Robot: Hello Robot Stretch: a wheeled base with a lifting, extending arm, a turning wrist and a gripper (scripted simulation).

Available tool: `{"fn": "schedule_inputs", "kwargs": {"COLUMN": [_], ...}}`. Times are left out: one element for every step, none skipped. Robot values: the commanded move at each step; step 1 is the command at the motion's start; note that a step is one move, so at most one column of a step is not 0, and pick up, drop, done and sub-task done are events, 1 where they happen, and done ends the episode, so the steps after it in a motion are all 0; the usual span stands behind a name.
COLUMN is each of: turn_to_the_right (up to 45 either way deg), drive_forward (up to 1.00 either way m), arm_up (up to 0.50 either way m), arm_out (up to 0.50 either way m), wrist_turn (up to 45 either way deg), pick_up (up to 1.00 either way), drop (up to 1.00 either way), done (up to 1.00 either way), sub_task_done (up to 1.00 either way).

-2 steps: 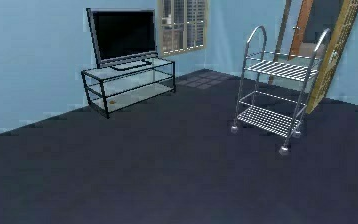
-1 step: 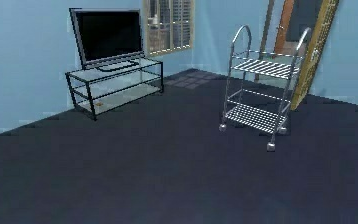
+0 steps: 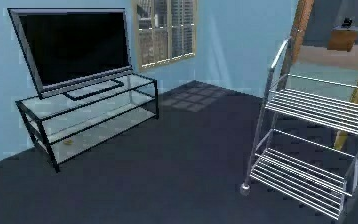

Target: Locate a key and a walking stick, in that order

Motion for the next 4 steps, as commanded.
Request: {"fn": "schedule_inputs", "kwargs": {"turn_to_the_right": [0.0,0.0,39.0,0.0], "drive_forward": [1.0,0.45,0.0,0.9], "arm_up": [0.0,0.0,0.0,0.0], "arm_out": [0.0,0.0,0.0,0.0], "wrist_turn": [0.0,0.0,0.0,0.0], "pick_up": [0.0,0.0,0.0,0.0], "drop": [0.0,0.0,0.0,0.0], "done": [0.0,0.0,0.0,0.0], "sub_task_done": [0.0,0.0,0.0,0.0]}}
